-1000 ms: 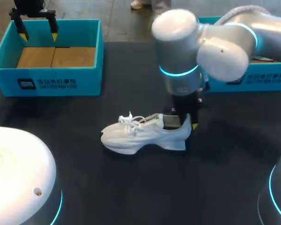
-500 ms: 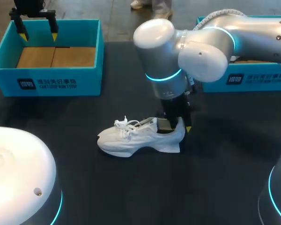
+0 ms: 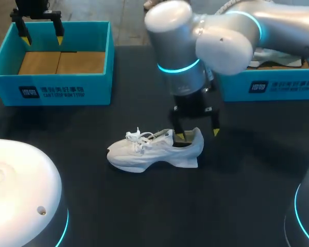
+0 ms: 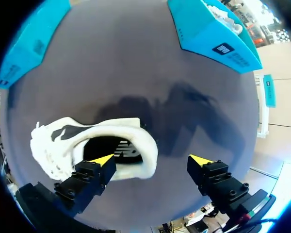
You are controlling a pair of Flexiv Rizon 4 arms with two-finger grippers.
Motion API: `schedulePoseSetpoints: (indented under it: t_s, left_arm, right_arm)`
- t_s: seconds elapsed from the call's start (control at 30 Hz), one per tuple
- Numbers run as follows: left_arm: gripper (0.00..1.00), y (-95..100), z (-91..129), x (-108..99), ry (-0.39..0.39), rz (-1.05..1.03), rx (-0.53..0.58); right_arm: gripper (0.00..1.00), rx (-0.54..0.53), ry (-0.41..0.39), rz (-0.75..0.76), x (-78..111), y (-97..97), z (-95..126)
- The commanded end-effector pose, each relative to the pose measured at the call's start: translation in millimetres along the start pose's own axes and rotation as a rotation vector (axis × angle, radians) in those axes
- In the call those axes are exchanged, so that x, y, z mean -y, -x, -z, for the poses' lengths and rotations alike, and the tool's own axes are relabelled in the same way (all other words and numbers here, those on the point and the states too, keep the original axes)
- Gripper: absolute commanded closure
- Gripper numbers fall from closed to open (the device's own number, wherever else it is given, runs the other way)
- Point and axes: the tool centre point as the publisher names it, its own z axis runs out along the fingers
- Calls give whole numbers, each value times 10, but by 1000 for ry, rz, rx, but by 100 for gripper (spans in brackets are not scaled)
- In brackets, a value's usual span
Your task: Take the shoe out of the shoebox, open the shoe tongue, remove and reinsert the insole, then place the shoe into the shoebox
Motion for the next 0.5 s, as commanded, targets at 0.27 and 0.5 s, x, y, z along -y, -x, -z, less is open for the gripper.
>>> schedulePoseSetpoints:
  t_s: [0.27,0.5]
  left_arm:
    - [0,0,2,-3,0,0,1]
    - [0,0,2,-3,0,0,1]
  right_arm:
    - [0,-97,25,41,52,493,605]
    - [0,-57,-22,60,-88,522,632]
